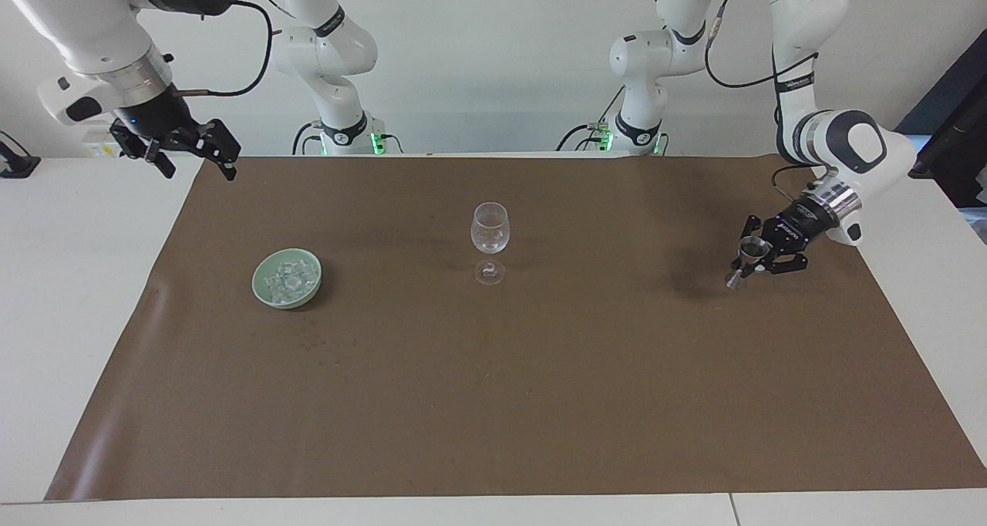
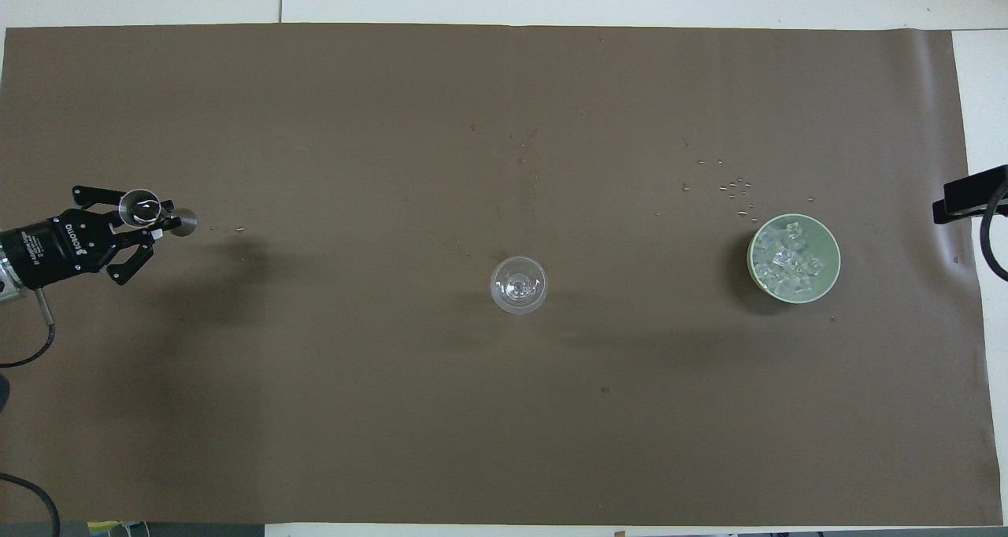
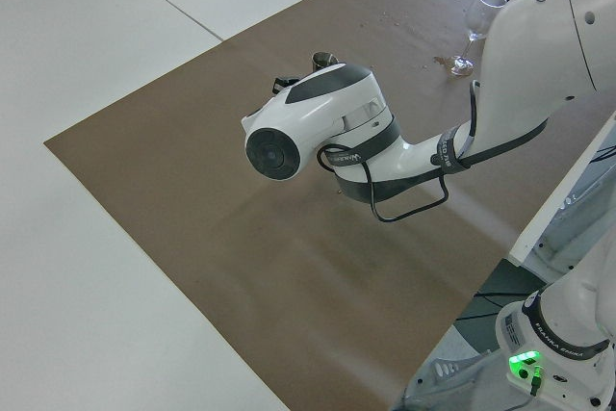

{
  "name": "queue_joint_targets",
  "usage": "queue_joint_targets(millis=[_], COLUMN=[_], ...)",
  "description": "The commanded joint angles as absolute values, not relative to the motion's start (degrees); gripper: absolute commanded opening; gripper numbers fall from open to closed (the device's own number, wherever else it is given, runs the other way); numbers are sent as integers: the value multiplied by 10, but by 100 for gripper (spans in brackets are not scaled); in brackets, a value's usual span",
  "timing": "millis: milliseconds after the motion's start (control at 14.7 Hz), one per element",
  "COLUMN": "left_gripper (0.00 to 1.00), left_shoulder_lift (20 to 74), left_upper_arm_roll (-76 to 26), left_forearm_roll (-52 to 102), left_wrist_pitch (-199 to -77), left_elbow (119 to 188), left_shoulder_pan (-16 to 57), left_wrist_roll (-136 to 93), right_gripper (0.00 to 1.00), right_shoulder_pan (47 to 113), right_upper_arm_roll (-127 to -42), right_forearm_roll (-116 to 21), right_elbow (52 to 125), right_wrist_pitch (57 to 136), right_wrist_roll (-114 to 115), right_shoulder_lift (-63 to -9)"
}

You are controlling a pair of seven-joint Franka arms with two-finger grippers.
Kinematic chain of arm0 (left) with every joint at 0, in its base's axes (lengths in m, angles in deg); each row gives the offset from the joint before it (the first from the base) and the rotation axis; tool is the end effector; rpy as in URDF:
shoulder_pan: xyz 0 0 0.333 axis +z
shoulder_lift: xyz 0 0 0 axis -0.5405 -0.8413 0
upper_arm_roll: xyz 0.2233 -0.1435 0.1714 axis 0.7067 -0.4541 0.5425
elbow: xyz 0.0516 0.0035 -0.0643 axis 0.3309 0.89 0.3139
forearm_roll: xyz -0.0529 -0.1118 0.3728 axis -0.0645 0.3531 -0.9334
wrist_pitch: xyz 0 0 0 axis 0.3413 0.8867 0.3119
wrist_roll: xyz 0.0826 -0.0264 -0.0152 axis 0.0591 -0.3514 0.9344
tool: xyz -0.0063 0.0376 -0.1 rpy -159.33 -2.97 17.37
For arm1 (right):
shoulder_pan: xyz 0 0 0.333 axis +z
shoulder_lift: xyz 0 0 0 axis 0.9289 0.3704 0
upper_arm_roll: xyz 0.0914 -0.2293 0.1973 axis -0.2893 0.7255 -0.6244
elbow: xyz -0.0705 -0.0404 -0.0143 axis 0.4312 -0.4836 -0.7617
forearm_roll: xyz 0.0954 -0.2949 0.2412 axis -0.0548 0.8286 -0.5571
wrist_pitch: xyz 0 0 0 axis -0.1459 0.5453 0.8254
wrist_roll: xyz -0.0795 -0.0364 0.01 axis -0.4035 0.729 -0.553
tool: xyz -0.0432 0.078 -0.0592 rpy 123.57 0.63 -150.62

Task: Pour wine and add ice with both arms
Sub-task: 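Lift the silver cup with the left gripper toward the clear glass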

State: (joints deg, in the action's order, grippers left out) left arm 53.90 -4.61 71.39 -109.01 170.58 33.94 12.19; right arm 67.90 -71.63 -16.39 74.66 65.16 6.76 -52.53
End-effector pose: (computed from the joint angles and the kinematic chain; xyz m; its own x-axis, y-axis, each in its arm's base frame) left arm 0.5221 0.1022 0.3727 -0.0858 0.4504 -0.8887 0.9319 0.3518 0.0883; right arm 0.5380 -0.0581 0.6307 0.9963 -0.0723 -0.0468 -0.0719 -0.9974 0.0104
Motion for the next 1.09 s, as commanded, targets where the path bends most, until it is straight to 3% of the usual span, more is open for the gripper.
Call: queue_joint_targets(millis=[0, 408, 1019], left_gripper=[0, 0, 0], left_shoulder_lift=[622, 702, 706], left_upper_arm_roll=[-41, -93, -322], left_forearm_roll=[674, 596, 593], left_wrist_pitch=[-1077, -1074, -1225], left_elbow=[1733, 1725, 1707], left_shoulder_pan=[310, 240, 239], left_wrist_roll=[208, 365, 555], right_gripper=[100, 100, 100], right_shoulder_pan=[672, 672, 672], right_upper_arm_roll=[-720, -720, -720], right_forearm_roll=[-174, -174, -174], right_elbow=[759, 759, 759], right_wrist_pitch=[656, 656, 656], right_wrist_roll=[60, 60, 60], right_shoulder_lift=[-536, -536, -536])
